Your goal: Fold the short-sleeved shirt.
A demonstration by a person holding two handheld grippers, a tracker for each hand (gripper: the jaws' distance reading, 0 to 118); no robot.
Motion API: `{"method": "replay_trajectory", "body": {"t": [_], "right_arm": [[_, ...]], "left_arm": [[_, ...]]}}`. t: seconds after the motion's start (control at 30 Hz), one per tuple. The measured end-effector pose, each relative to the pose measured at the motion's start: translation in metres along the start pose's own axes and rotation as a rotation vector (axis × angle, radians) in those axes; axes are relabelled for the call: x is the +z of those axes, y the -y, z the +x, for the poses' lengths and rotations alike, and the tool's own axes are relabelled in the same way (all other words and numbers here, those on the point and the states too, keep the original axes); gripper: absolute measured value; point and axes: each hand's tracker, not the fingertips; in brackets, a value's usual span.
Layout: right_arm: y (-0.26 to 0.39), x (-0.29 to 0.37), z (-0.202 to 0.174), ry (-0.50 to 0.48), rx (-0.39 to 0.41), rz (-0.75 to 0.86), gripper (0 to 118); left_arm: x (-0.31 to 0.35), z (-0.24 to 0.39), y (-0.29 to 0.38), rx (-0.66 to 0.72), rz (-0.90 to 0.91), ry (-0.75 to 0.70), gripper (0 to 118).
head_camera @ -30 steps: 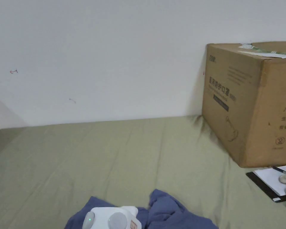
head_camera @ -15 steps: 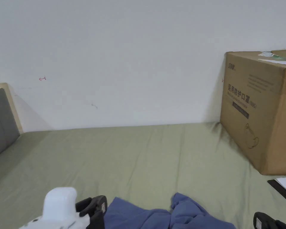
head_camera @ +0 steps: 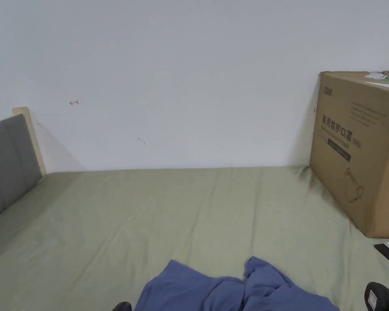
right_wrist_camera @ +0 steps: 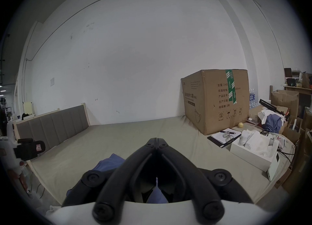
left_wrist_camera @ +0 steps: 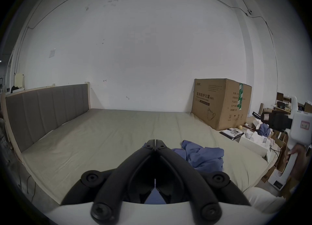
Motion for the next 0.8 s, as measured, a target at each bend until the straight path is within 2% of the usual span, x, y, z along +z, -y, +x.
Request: {"method": "replay_trajectory", "body": {"t": [0.13, 0.2, 0.23, 0.3, 0.4, 0.43, 0.5, 0.53, 0.57, 0.63, 0.8], "right_arm": [[-0.004, -0.006, 0.001, -0.011, 0.023, -0.022, 0], [-0.006, -0.010, 0.001, -0.025, 0.038, -0.030, 0], [-0.006, -0.013, 0.001, -0.029, 0.047, -0.036, 0], [-0.005, -0.020, 0.001, -0.046, 0.061, -0.054, 0], [0.001, -0.034, 0.002, -0.066, 0.066, -0.092, 0], [0.004, -0.038, 0.002, -0.068, 0.062, -0.103, 0], [0.012, -0.050, 0.005, -0.071, 0.051, -0.135, 0], [0.015, -0.056, 0.006, -0.073, 0.049, -0.153, 0], [0.019, -0.062, 0.008, -0.071, 0.049, -0.172, 0], [0.028, -0.074, 0.011, -0.065, 0.054, -0.205, 0], [0.048, -0.105, 0.020, -0.050, 0.064, -0.286, 0]], "left_arm": [[-0.036, -0.007, -0.044, 0.027, 0.003, 0.089, 0], [-0.081, -0.014, -0.082, 0.026, -0.092, 0.107, 0], [-0.109, -0.018, -0.096, 0.039, -0.185, 0.116, 0], [-0.185, -0.031, -0.108, 0.103, -0.482, 0.153, 0], [-0.289, -0.051, -0.077, 0.122, -0.857, 0.203, 0], [-0.314, -0.057, -0.061, 0.126, -0.913, 0.204, 0], [-0.354, -0.068, -0.025, 0.127, -0.953, 0.075, 0], [-0.371, -0.073, -0.012, 0.118, -0.966, 0.033, 15], [-0.387, -0.079, 0.002, 0.116, -0.973, 0.029, 44], [-0.406, -0.086, 0.028, 0.102, -0.982, 0.023, 115], [-0.447, -0.093, 0.074, 0.122, -0.999, 0.063, 116]]}}
